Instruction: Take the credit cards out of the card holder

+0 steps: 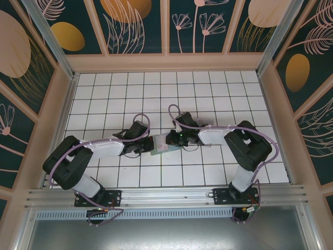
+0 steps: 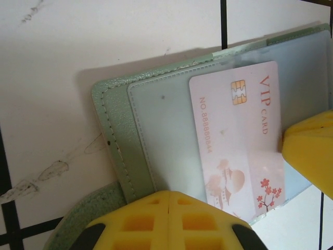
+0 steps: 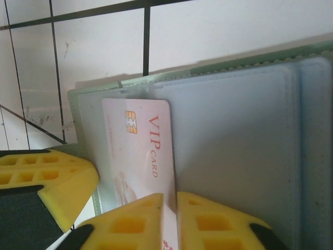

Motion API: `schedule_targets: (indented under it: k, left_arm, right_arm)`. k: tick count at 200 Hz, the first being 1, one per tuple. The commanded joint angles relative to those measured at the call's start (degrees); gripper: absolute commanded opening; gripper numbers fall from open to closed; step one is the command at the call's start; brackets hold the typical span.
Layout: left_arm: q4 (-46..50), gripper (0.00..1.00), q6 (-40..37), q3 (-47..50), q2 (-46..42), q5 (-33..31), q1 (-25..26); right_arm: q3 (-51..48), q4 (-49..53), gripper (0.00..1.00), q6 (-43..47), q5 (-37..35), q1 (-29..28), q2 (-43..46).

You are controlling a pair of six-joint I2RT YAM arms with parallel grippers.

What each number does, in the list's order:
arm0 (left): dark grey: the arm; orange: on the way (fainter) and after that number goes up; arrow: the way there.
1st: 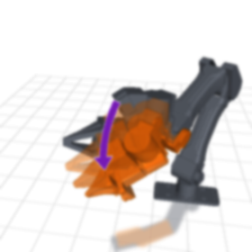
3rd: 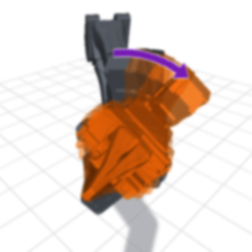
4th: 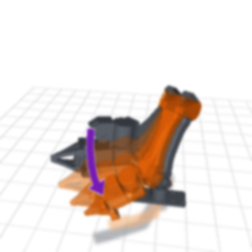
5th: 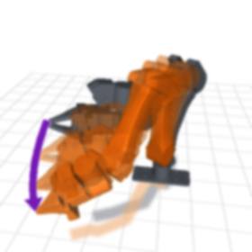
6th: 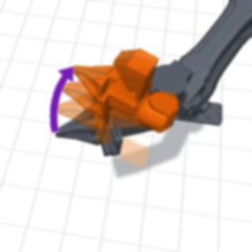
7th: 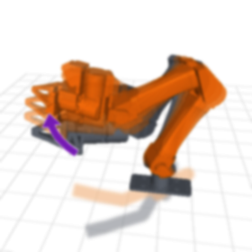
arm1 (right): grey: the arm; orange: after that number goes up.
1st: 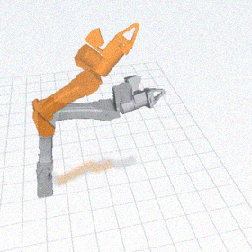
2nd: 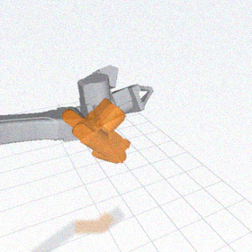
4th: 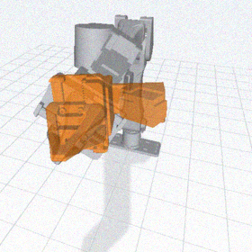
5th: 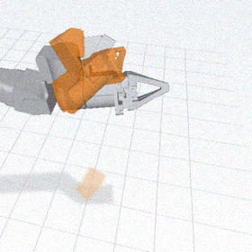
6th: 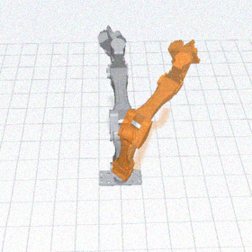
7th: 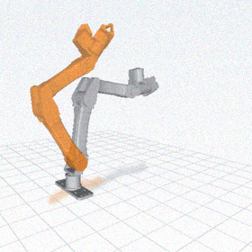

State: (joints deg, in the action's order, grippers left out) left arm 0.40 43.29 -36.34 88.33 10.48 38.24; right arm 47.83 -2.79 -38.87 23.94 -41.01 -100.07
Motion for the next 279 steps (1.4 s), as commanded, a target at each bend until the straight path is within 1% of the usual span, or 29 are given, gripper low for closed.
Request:
schedule_targets:
  k: [1, 14, 36, 63, 70, 105, 129, 191, 220, 226, 241, 254, 266, 279]
  left_arm:
    - [3.6, 0.00, -0.5, 0.4, 1.3, -0.1, -0.1]
    - [3.6, 0.00, -0.5, 0.6, 1.3, 0.0, -0.1]
    - [3.5, 0.00, -0.6, 0.5, 1.3, 0.2, -0.1]
    - [3.5, 0.00, -0.5, 0.5, 1.3, 0.2, -0.1]
    - [3.6, 0.00, -0.7, 0.5, 1.3, 0.3, -0.2]
    - [5.2, 0.00, -2.2, 0.0, 1.0, -1.5, -0.2]
    - [6.4, 0.00, -3.4, -0.2, 0.8, -2.9, -0.2]
    - [7.8, 0.00, -5.0, -1.1, -0.2, -4.5, -0.1]
    - [8.0, 0.00, -5.3, -2.6, -1.7, -3.6, -0.2]
    - [8.1, 0.02, -5.4, -3.0, -2.2, -3.5, -0.1]
    - [8.3, 0.11, -5.5, -4.2, -3.6, -3.7, -0.1]
    - [8.2, 0.25, -5.6, -5.1, -4.9, -3.8, -0.2]
    - [8.1, 0.34, -5.5, -6.0, -6.2, -4.3, -0.1]
    - [7.9, 0.50, -5.4, -7.1, -7.6, -5.1, -0.2]
  right_arm:
    - [1.4, -1.0, 0.20, 0.6, 1.3, -0.4, -1.7]
    - [1.7, -1.5, 0.20, 0.4, 1.8, -0.4, -2.6]
    - [2.1, -2.1, 0.16, 0.2, 2.5, -0.4, -3.7]
    - [2.3, -1.4, 0.05, 0.3, 2.0, -0.4, -3.7]
    - [2.3, -1.0, 0.00, 0.5, 1.7, -0.3, -3.5]
    - [1.1, 0.4, 0.00, 1.4, 1.0, 1.1, -1.2]
    - [1.1, 3.2, 0.00, 3.3, 0.2, 2.6, 1.3]
    - [2.7, 12.6, 0.00, 9.5, -2.3, 7.7, 8.2]
    - [6.5, 19.1, 0.00, 14.3, -5.8, 8.2, 11.8]
    - [7.5, 20.5, 0.00, 15.3, -6.8, 8.2, 12.7]
    - [10.0, 24.3, 0.00, 18.2, -9.3, 8.2, 14.7]
    - [11.9, 27.3, 0.00, 21.6, -11.7, 8.2, 16.5]
    - [13.2, 29.9, 0.00, 25.1, -14.4, 8.1, 18.6]
    - [13.9, 32.0, 0.00, 29.4, -17.3, 8.1, 21.1]
